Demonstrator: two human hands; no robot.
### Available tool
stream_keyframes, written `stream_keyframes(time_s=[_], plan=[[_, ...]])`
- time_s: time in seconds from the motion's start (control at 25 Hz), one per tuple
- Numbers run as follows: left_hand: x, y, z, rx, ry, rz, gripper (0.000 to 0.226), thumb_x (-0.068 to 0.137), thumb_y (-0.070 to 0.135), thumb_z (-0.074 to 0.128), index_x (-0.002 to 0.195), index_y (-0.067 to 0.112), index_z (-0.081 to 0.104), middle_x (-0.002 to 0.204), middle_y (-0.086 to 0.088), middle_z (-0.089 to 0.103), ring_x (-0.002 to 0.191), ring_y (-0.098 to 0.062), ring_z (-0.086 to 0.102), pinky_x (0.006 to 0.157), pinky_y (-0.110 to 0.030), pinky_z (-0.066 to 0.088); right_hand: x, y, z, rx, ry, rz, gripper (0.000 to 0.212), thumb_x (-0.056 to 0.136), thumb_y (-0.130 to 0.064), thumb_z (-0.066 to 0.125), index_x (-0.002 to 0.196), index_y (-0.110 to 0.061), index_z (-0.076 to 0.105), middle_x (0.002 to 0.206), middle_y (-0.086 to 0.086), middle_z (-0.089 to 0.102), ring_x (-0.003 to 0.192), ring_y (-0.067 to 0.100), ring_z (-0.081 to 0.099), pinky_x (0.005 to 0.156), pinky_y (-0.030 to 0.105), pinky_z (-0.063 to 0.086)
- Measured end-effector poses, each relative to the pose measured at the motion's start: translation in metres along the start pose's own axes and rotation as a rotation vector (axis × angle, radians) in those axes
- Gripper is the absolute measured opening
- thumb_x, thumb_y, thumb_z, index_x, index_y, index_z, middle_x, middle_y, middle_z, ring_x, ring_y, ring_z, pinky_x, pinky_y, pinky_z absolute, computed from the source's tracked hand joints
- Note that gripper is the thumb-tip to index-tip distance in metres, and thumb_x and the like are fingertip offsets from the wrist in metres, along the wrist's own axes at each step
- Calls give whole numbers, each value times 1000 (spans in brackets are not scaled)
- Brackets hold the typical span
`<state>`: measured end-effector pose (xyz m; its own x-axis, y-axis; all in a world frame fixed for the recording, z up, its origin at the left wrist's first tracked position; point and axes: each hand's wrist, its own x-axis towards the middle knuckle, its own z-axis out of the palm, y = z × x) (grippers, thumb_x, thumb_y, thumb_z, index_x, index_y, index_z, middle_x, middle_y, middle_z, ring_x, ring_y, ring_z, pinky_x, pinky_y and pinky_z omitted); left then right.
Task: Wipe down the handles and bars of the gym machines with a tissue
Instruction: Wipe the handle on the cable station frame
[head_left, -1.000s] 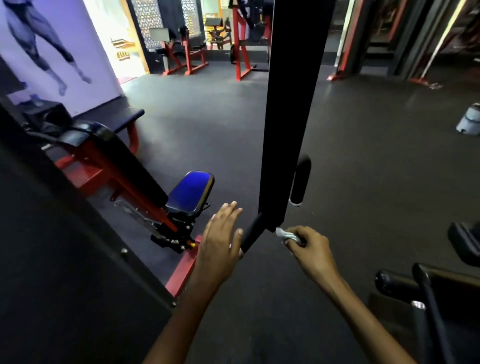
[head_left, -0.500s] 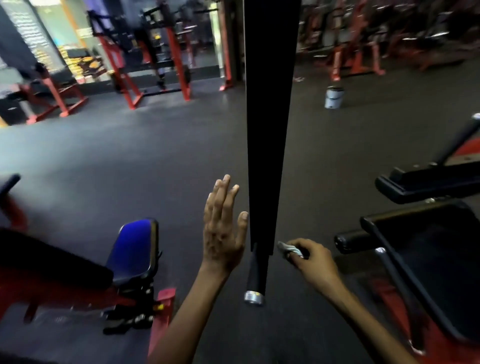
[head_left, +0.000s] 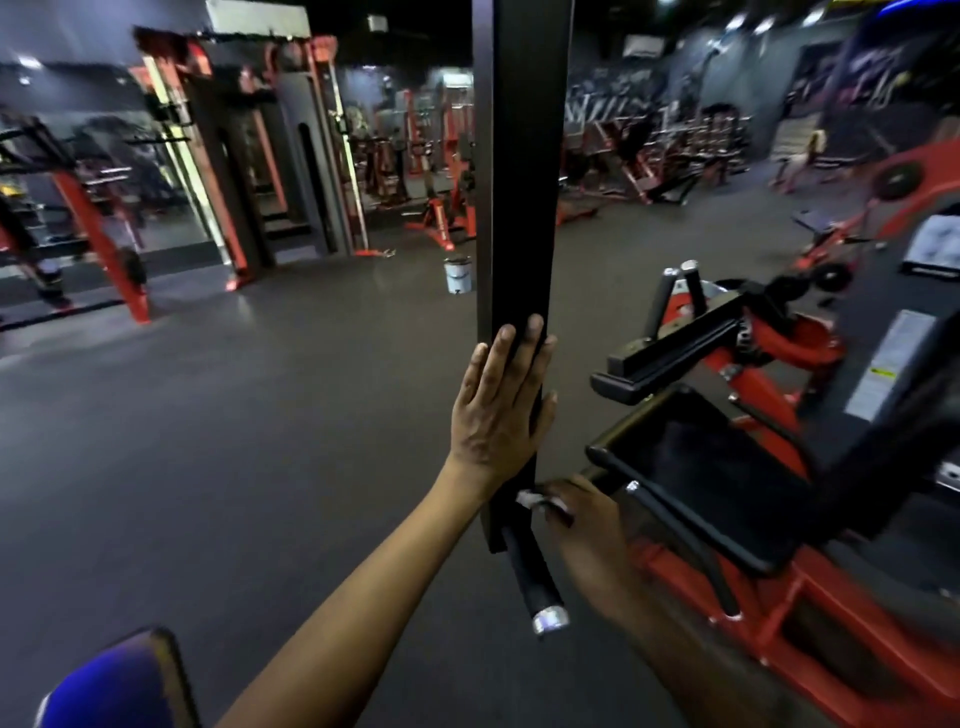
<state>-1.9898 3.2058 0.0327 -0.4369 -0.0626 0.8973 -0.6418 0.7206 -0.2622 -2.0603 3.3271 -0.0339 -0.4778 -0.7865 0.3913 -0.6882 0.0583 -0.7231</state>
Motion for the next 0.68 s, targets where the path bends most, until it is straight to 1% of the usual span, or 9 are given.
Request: stream_keyframes(time_s=[0.08, 0.12, 0.24, 0.32, 0.44, 0.48, 0.56, 0.6, 0.68], plan=[[2, -1, 0, -12, 16, 1, 78, 96, 39, 46, 154, 12, 1, 161, -4, -14, 148, -21, -10, 122, -36, 2, -3, -5, 13, -36, -69, -7, 13, 83, -19, 61, 88, -11, 69, 90, -8, 62, 82, 4, 60, 74, 14, 43], [2, -1, 0, -41, 32, -8, 80, 95, 39, 46, 154, 11, 0, 161, -4, -15, 148, -20, -11, 122, -35, 3, -12, -6, 16, -27, -88, 34, 9, 83, -14, 61, 90, -10, 67, 89, -9, 63, 81, 3, 60, 72, 12, 43], [-4, 0, 3, -190, 57, -34, 86, 92, 32, 52, 153, 12, -5, 160, -2, -18, 148, -20, -12, 120, -35, 8, -49, 1, 12, -94, -216, 139, 5, 84, 1, 61, 84, 0, 65, 83, 7, 67, 83, 15, 62, 67, 16, 47], [-7, 1, 5, -261, 56, -27, 88, 91, 26, 57, 154, 12, -4, 160, 0, -18, 148, -22, -12, 121, -37, 10, -49, -3, 2, -201, -243, 169, 8, 85, 5, 57, 79, 8, 63, 75, 10, 59, 75, 14, 56, 62, 10, 41], [-8, 4, 7, -291, 55, -36, 87, 90, 19, 59, 154, 11, 0, 160, -1, -18, 148, -26, -13, 121, -40, 7, -22, -20, 4, -233, -194, -28, 22, 90, 0, 48, 104, 4, 65, 99, 15, 62, 89, 19, 55, 75, 14, 39], [-8, 4, 8, -306, 58, -36, 87, 90, 17, 59, 154, 11, -1, 160, -1, -18, 148, -26, -14, 121, -41, 7, -18, -28, 10, -228, -238, -50, 23, 90, 0, 48, 106, 3, 64, 106, 19, 60, 95, 22, 53, 80, 19, 40], [-8, 2, 7, -336, 59, -21, 89, 91, 16, 58, 153, 11, -5, 160, -1, -18, 147, -26, -14, 121, -43, 9, -31, -35, 23, -355, -396, -175, 16, 82, 3, 59, 95, 2, 68, 105, 20, 60, 100, 30, 54, 87, 32, 44], [-8, 1, 7, -350, 58, -14, 89, 91, 16, 58, 153, 11, -6, 160, -1, -19, 147, -26, -15, 121, -43, 11, -44, -30, 22, -447, -441, -269, 13, 70, 2, 72, 82, -3, 70, 96, 16, 62, 94, 30, 58, 80, 31, 49], [-7, 3, 5, -394, 57, -25, 92, 90, 14, 58, 153, 13, -9, 159, 0, -21, 147, -24, -16, 120, -45, 14, -69, -22, 6, -490, -426, -277, 32, 38, -8, 91, 58, -18, 69, 76, -1, 60, 72, 15, 61, 59, 16, 49]])
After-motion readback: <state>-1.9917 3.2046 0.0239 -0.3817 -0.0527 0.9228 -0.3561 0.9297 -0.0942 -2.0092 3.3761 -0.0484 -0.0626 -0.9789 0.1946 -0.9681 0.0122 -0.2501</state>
